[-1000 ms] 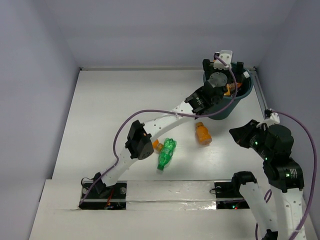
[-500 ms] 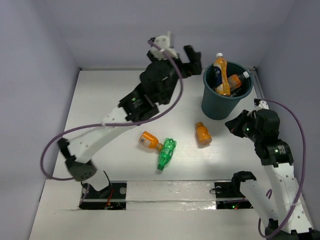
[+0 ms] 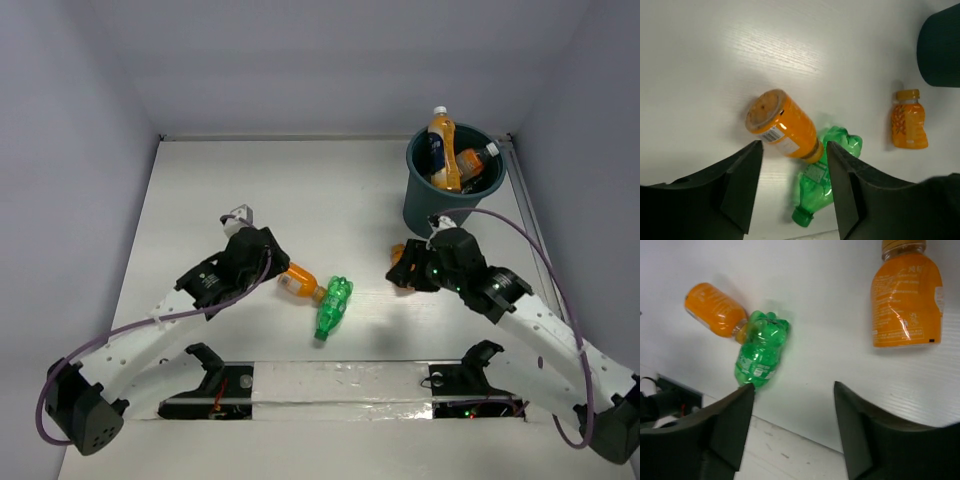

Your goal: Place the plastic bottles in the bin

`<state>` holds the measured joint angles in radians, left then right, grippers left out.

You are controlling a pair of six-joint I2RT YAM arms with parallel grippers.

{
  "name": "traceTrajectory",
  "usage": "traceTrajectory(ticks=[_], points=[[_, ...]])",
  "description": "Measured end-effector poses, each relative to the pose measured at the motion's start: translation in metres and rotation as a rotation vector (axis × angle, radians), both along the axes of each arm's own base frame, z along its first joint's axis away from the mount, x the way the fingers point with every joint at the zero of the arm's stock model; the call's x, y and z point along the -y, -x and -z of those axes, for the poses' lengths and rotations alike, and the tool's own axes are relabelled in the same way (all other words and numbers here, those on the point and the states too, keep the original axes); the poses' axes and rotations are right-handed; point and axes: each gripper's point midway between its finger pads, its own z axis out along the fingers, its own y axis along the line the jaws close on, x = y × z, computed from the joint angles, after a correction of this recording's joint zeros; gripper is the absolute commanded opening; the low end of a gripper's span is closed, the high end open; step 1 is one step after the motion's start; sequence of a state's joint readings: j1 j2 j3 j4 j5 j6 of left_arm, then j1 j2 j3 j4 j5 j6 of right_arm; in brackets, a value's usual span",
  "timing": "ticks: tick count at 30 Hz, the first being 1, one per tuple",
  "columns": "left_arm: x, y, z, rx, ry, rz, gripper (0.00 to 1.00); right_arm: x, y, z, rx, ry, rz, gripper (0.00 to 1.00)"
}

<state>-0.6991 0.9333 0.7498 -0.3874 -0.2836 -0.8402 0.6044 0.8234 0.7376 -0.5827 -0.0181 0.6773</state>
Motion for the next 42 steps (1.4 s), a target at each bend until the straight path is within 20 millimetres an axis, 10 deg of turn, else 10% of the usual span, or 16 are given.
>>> traceTrajectory(ticks=[5,14,32,42], points=[[-0.002,0.019,0.007,-0.060,0.101,-0.008,0.97,-0.037,0.004,0.014,-0.046,0.037,-0.043,1.00],[0.000,0.049,0.045,-0.197,0.200,-0.020,0.99,-0.140,0.008,0.046,-0.156,0.027,-0.119,1.00],[0.011,0.045,0.070,-0.263,0.265,-0.044,0.99,-0.144,-0.013,0.120,-0.254,0.178,0.024,0.97],[0.011,0.028,0.078,-0.246,0.248,-0.061,0.99,-0.142,-0.026,0.117,-0.207,0.206,0.066,0.56]])
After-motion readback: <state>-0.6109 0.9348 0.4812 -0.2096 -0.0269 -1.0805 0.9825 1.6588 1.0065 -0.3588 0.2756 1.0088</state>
